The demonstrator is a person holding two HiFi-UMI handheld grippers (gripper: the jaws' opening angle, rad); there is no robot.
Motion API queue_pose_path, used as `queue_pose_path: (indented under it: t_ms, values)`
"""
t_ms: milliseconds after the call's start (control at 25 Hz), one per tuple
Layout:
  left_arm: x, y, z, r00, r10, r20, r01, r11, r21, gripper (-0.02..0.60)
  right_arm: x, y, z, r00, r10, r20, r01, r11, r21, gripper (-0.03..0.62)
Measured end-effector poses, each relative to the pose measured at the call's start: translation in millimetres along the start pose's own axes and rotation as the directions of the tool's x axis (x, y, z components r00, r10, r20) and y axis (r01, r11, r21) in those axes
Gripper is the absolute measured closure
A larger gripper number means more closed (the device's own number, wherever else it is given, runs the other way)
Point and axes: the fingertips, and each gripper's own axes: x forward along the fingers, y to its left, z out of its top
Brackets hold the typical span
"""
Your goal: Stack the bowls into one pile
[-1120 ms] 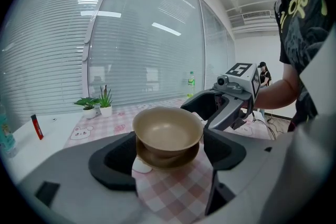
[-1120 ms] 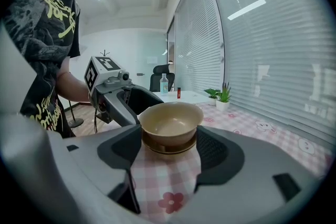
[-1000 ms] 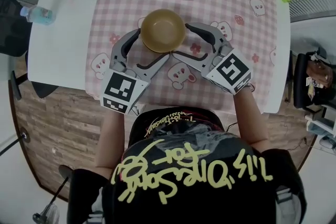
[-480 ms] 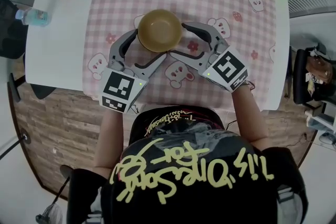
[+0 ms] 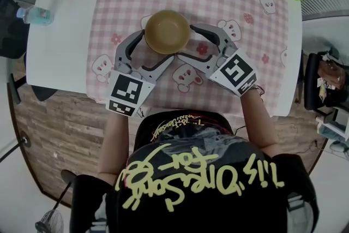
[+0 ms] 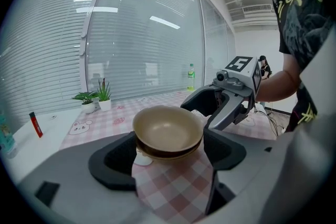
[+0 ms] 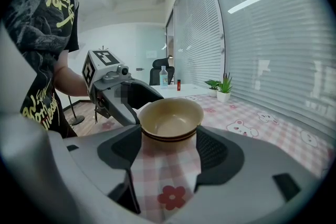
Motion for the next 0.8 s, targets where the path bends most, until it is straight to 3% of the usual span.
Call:
queue_pose_path:
  t_ms: [320, 800]
  values:
    - [2.0, 3.2, -5.2, 1.000, 0.002, -0.011, -0.003, 1.000, -0.028, 0.170, 5.0, 1.5, -4.9, 1.000, -0.009, -0.024, 0.008, 1.000, -0.024, 0.279]
    - [6.0, 6.1, -4.1, 1.000, 0.005, -0.007, -0.005, 1.000, -0.026, 0.163, 7.2, -1.9, -6.8, 1.000, -0.009, -0.016, 0.009, 1.000, 0.016, 0.279]
